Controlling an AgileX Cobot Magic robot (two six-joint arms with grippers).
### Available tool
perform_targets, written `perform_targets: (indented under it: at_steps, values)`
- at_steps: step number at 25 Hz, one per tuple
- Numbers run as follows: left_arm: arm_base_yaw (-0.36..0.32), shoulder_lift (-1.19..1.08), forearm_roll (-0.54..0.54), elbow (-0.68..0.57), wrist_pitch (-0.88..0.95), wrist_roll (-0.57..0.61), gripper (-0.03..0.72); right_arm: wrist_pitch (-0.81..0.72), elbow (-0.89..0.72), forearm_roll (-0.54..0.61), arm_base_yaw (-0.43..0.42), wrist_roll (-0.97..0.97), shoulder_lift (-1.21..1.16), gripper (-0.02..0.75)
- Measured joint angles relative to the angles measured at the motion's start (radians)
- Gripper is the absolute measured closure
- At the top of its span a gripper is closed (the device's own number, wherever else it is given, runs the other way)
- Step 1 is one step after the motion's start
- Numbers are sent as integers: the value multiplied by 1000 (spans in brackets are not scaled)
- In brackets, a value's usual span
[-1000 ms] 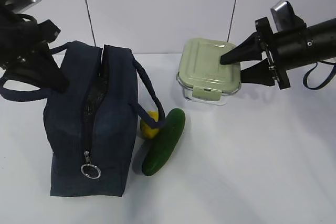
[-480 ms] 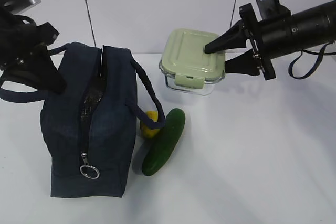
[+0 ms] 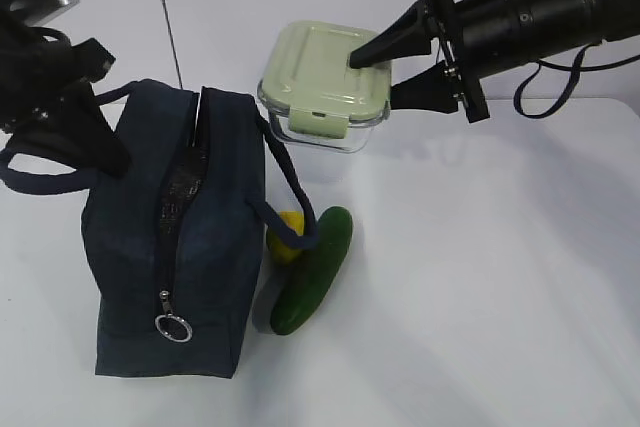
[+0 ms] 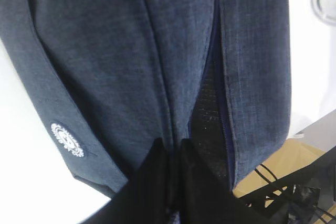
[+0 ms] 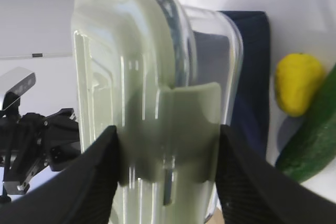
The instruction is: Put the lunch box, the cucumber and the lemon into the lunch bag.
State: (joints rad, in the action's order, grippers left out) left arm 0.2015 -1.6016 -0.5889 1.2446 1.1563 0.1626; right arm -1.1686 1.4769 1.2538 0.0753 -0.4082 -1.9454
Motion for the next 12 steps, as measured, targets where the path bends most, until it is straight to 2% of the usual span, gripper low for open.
perform_targets:
  at_steps: [12]
  values:
    - [0, 0, -2, 100, 20, 0, 685, -7, 17, 2, 74, 29, 0, 353]
